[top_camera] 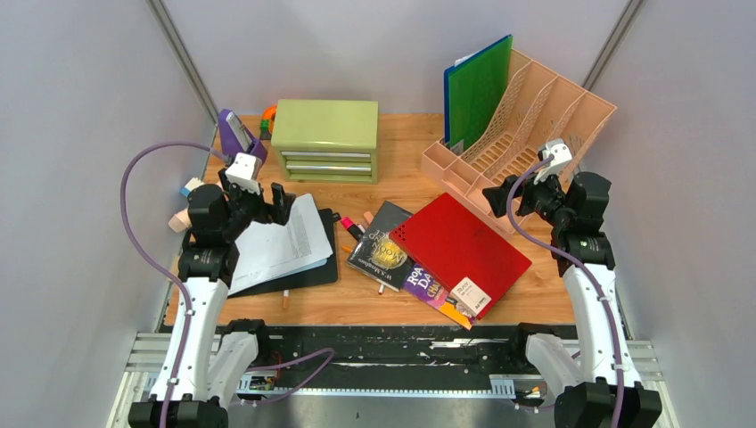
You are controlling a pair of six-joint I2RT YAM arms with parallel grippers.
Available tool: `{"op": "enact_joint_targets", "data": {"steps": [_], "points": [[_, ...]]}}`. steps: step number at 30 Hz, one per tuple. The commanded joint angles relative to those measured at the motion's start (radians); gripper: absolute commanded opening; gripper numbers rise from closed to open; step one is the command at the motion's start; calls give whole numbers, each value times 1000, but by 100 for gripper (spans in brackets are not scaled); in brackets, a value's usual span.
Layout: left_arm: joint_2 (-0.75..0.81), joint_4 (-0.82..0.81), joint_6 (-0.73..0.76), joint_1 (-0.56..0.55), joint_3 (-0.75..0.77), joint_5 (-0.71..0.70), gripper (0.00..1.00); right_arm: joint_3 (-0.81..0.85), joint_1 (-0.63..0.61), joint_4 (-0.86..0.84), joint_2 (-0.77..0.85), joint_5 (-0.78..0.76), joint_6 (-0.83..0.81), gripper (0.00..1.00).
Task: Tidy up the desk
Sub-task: Pick up the folder from the center of the board.
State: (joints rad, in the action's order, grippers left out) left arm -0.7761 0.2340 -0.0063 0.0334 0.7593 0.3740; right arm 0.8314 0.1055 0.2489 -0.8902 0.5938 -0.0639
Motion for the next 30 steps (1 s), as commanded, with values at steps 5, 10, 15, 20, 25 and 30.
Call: {"op": "enact_joint_targets", "data": {"steps": [5, 10, 15, 20, 25, 30], "points": [[3, -55, 5, 4, -1, 30, 100, -8, -3, -29, 14, 22, -22, 100], [2, -56, 5, 4, -3, 21, 100, 6, -3, -11, 25, 53, -33, 100], [1, -55, 5, 3, -5, 15, 100, 34, -6, 74, 22, 189, -117, 100], [-6, -55, 32, 4, -10, 18, 100, 62, -96, 231, 1, 179, -258, 100], [-25, -49, 42, 5, -10, 23, 100, 25, -316, 362, 26, 3, -397, 100], [-43, -33, 56, 5, -2, 55, 100, -83, -524, 408, 48, -191, -483, 100]]}}
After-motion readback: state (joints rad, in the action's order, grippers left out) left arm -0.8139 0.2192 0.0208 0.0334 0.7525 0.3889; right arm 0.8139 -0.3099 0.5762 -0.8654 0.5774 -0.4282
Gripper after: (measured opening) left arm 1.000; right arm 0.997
